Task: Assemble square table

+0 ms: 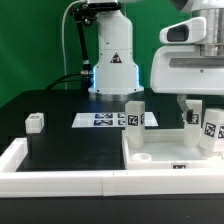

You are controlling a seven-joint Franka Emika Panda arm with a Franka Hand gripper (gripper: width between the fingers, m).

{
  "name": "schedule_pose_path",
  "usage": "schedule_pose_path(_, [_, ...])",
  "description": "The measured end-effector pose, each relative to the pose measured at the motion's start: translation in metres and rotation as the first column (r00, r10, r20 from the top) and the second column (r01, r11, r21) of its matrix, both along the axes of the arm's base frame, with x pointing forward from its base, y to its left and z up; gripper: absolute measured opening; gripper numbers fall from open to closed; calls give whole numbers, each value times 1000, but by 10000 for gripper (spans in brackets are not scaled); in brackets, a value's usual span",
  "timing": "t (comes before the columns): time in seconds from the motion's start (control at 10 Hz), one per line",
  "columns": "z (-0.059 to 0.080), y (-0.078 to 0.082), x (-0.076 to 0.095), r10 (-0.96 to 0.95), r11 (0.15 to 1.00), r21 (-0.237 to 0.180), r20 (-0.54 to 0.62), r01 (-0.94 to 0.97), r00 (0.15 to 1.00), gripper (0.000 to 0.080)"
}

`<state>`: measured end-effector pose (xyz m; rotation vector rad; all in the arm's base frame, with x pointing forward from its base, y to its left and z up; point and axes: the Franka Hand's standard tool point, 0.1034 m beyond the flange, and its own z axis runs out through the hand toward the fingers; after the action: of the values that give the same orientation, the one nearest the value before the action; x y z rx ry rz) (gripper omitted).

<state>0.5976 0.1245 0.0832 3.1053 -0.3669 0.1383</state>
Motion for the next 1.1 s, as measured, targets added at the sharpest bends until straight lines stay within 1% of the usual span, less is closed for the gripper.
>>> schedule_pose_path(0.2, [0, 1, 0, 82, 997, -6, -2, -82, 997, 649])
schedule_pose_path(0.4, [0, 1, 0, 206, 978, -24, -6, -206, 979, 649])
schedule_pose_path(0.5, [0, 1, 0, 225, 974, -27, -7, -225, 974, 649])
schedule_pose_path(0.7, [0, -1, 0, 372, 927, -50, -19, -372, 928, 649])
schedule_pose_path(0.8, [0, -2, 1, 416, 908, -56, -23, -416, 909, 646])
schedule_pose_path(0.9, [0, -2, 1, 414, 908, -56, -23, -415, 910, 646])
schedule_pose_path(1.1, [0, -2, 1, 413, 909, -56, -23, -413, 911, 323])
